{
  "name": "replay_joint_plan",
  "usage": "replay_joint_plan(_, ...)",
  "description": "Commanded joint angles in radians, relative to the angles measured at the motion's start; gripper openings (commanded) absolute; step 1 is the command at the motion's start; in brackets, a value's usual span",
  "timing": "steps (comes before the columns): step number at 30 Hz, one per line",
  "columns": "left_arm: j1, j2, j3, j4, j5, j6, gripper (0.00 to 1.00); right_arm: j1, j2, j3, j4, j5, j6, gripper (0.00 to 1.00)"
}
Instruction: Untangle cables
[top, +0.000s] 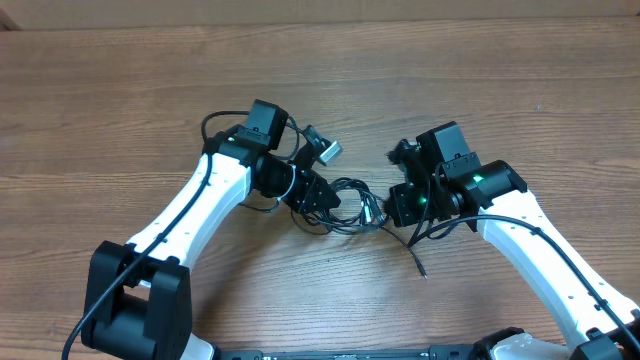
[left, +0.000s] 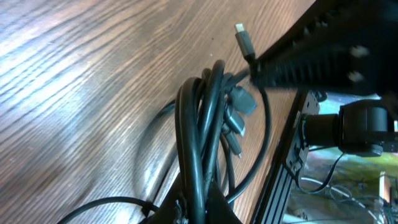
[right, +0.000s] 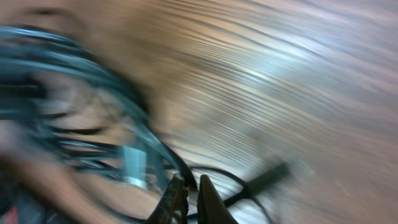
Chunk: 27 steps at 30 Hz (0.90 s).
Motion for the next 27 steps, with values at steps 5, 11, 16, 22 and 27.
replay_joint_plan(5, 0.076, -0.026, 0.021, -0.05, 0.023, -0.01, 0.04, -0.01, -0.002, 0.002, -0.054, 0.428, 0.307, 0.04)
replay_joint_plan(11, 0.085, -0.026, 0.021, -0.064, 0.023, -0.006, 0.04, -0.01, -0.002, 0.002, 0.005, 0.363, 0.35, 0.06)
replay_joint_plan(16, 0.084, -0.026, 0.021, -0.067, 0.019, 0.005, 0.04, -0.009, -0.002, 0.002, 0.109, -0.182, -0.065, 0.39)
replay_joint_plan(22, 0.08, -0.026, 0.021, -0.07, 0.04, 0.006, 0.04, -0.008, -0.002, 0.002, 0.125, -0.448, -0.195, 0.5)
replay_joint_plan(27, 0.08, -0.026, 0.021, -0.071, 0.161, 0.07, 0.04, -0.008, -0.002, 0.002, 0.119, -0.436, -0.195, 0.47)
